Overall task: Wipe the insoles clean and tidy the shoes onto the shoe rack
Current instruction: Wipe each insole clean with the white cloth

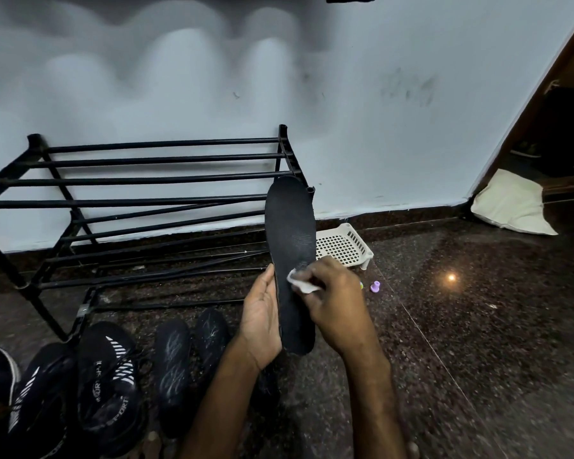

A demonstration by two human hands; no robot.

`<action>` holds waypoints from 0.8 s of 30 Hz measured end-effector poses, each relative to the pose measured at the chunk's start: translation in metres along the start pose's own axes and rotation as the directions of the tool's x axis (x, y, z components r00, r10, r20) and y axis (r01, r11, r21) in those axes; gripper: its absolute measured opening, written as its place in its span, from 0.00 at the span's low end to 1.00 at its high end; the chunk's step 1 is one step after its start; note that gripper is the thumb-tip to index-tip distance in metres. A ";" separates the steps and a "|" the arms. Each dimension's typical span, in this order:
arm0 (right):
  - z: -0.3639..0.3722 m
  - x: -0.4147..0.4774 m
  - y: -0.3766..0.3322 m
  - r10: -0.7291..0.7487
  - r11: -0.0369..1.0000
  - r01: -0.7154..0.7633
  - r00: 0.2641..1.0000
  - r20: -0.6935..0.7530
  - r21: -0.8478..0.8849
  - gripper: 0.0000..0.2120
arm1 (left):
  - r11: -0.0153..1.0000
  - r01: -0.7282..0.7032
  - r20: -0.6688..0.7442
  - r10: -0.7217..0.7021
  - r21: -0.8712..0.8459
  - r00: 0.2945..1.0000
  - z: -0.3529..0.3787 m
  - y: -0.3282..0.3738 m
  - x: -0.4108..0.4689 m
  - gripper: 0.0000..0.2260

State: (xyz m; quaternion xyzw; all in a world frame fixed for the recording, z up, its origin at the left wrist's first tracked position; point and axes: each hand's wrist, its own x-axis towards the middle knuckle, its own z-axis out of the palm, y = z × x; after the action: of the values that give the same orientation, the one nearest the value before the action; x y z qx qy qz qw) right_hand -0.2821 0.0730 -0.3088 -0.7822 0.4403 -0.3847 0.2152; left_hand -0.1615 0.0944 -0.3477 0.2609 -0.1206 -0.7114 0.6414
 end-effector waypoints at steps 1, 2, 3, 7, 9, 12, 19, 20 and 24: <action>0.001 -0.001 0.000 -0.007 0.999 0.003 0.995 0.103 0.044 0.06 | 1.000 0.001 -0.005 -0.001 0.004 1.000 -0.002 -0.001 0.001 0.24; 0.002 -0.002 0.001 -0.019 0.998 0.008 0.987 0.161 0.066 0.05 | 1.000 0.007 -0.007 -0.007 0.007 1.000 -0.004 -0.002 0.000 0.25; 0.003 -0.001 0.002 -0.029 0.998 0.019 0.986 0.162 0.061 0.05 | 1.000 0.010 -0.008 -0.010 0.011 1.000 -0.005 -0.003 0.000 0.25; -0.004 0.008 0.004 0.022 0.998 -0.031 0.987 -0.160 -0.050 0.07 | 1.000 -0.008 0.049 0.008 -0.001 0.999 -0.001 -0.002 -0.003 0.21; -0.008 0.011 0.007 0.021 0.998 -0.036 0.969 -0.246 -0.058 0.07 | 1.000 0.007 0.069 -0.005 -0.030 0.998 0.004 -0.002 -0.005 0.21; -0.005 0.008 0.005 0.015 0.998 -0.014 1.000 -0.022 0.069 0.06 | 0.999 -0.020 0.063 0.022 -0.029 0.998 0.007 0.000 -0.005 0.23; -0.012 -0.005 -0.008 0.030 0.965 -0.099 0.962 0.271 0.243 0.08 | 0.997 -0.017 0.061 0.022 -0.081 0.998 0.001 0.008 -0.003 0.25; -0.013 -0.002 -0.007 0.051 0.968 -0.090 0.985 0.165 0.236 0.08 | 0.995 -0.018 0.054 0.023 -0.096 0.998 0.000 0.008 -0.004 0.25; -0.004 0.007 -0.010 0.062 0.998 -0.061 0.990 -0.126 0.012 0.08 | 0.993 -0.021 0.026 0.024 -0.115 0.999 0.001 0.005 -0.006 0.20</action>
State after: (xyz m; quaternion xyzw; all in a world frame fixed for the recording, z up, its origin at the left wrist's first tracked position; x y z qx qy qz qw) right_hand -0.2781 0.0721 -0.2968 -0.7415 0.4754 -0.4281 0.2019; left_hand -0.1574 0.0995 -0.3434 0.2124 -0.0913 -0.7133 0.6617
